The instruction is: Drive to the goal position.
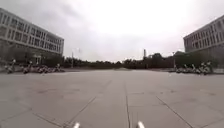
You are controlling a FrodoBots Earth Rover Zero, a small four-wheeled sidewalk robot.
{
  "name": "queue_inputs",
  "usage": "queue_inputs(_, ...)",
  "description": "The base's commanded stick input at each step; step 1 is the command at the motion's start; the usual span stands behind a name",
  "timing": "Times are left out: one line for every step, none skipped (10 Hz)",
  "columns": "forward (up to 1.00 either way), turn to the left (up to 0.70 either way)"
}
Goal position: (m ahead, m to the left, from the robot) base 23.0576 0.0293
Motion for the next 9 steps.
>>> queue_inputs(0.5, 0.0)
queue_inputs(0.5, 0.0)
queue_inputs(0.5, 0.0)
queue_inputs(0.5, 0.0)
queue_inputs(0.5, 0.0)
queue_inputs(0.5, 0.0)
queue_inputs(0.5, 0.0)
queue_inputs(0.5, 0.0)
queue_inputs(0.5, 0.0)
